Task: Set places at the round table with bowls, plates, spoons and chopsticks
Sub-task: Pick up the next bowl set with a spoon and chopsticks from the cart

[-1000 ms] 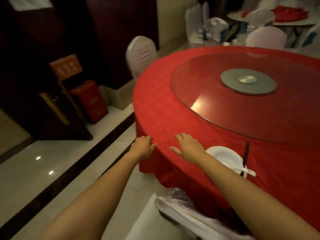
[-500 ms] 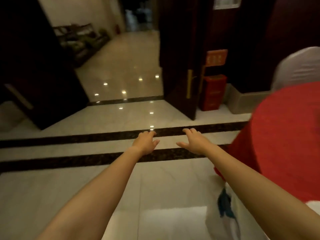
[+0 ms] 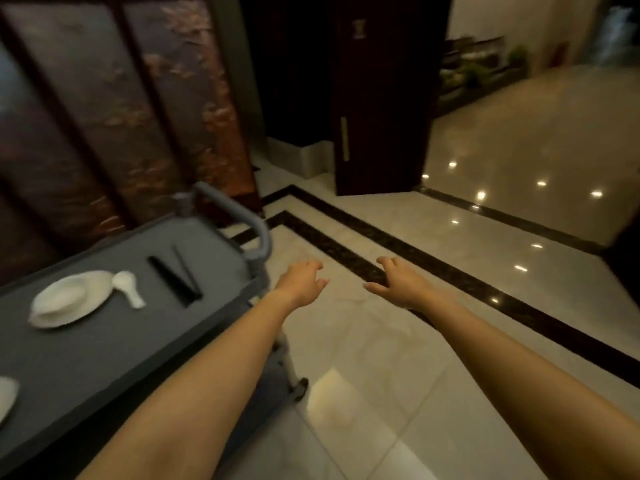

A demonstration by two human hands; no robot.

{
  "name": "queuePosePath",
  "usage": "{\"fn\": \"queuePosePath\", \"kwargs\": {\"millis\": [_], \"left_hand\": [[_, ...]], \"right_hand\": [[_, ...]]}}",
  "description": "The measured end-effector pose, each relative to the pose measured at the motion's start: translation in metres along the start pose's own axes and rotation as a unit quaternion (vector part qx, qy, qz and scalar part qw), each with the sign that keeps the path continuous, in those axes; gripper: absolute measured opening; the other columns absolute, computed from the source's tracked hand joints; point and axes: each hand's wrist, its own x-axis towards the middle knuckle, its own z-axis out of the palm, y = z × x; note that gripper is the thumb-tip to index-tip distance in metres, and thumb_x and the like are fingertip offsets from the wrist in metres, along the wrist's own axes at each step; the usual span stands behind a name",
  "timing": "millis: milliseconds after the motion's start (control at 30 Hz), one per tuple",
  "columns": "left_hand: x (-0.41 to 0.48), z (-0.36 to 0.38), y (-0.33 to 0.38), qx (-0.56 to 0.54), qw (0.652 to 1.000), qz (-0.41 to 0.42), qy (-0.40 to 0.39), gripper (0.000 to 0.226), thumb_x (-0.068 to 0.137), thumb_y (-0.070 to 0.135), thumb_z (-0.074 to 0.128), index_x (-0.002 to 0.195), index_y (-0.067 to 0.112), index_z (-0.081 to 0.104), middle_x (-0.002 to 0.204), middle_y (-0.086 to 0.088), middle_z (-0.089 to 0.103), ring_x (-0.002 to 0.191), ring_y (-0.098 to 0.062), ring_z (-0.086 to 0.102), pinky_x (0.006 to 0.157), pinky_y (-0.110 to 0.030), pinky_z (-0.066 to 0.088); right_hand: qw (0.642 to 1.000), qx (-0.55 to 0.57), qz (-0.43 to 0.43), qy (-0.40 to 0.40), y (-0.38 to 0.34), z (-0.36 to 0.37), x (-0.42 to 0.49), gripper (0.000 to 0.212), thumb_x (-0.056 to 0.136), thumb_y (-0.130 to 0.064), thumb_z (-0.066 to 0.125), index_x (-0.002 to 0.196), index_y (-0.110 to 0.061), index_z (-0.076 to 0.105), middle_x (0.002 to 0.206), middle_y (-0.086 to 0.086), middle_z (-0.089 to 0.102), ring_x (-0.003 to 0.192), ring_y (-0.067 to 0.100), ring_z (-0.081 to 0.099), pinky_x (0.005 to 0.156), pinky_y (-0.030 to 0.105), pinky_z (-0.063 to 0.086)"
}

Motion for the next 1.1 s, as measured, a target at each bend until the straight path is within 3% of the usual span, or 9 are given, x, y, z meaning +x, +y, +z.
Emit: {"fn": "queuePosePath", "kwargs": {"millis": [133,300,600,867,1100], "left_hand": [[-0.03,-0.024,-0.081,-0.006,0.997,-0.071,0.019,0.043,0.098,0.033,0.043,0.135,0.012,0.043,0.135,-0.015,0.049,0.125,-0.034,0.042,0.103,-0.046,0.04],[-0.073,-0.044,-0.173,-0.036,0.989,-0.138,0.046,0.048,0.097,0.034,0.043,0.139,0.011,0.038,0.142,-0.015,0.042,0.132,-0.033,0.035,0.108,-0.047,0.036],[-0.141,-0.06,-0.311,-0.074,0.966,-0.238,0.069,0.048,0.096,0.032,0.046,0.138,0.008,0.042,0.14,-0.018,0.045,0.129,-0.033,0.042,0.107,-0.042,0.036],[-0.165,-0.068,-0.398,-0.187,0.908,-0.35,0.135,0.046,0.097,0.028,0.045,0.137,0.005,0.041,0.14,-0.015,0.047,0.127,-0.031,0.047,0.104,-0.036,0.037],[-0.145,-0.073,-0.465,-0.22,0.867,-0.424,0.14,0.047,0.098,0.029,0.044,0.139,0.007,0.038,0.143,-0.014,0.046,0.13,-0.03,0.045,0.105,-0.036,0.036]], "right_hand": [[0.997,-0.014,-0.069,-0.017,-0.091,0.035,0.034,0.077,0.085,-0.058,0.05,0.144,-0.016,0.026,0.146,0.01,0.034,0.132,0.029,0.039,0.105,0.042,0.039],[0.986,-0.01,-0.151,-0.076,-0.191,0.079,0.058,0.072,0.086,-0.054,0.052,0.143,-0.017,0.026,0.147,0.012,0.031,0.131,0.03,0.039,0.104,0.042,0.04],[0.972,-0.009,-0.2,-0.119,-0.334,0.155,0.082,0.069,0.087,-0.053,0.052,0.14,-0.013,0.033,0.138,0.012,0.045,0.12,0.028,0.05,0.096,0.039,0.044],[0.955,0.015,-0.234,-0.181,-0.422,0.201,0.108,0.053,0.093,-0.044,0.047,0.131,-0.007,0.043,0.116,0.015,0.06,0.097,0.029,0.06,0.085,0.043,0.05],[0.949,-0.01,-0.262,-0.174,-0.486,0.233,0.163,0.044,0.098,-0.034,0.04,0.129,-0.004,0.042,0.121,0.02,0.059,0.104,0.034,0.06,0.081,0.04,0.048]]}}
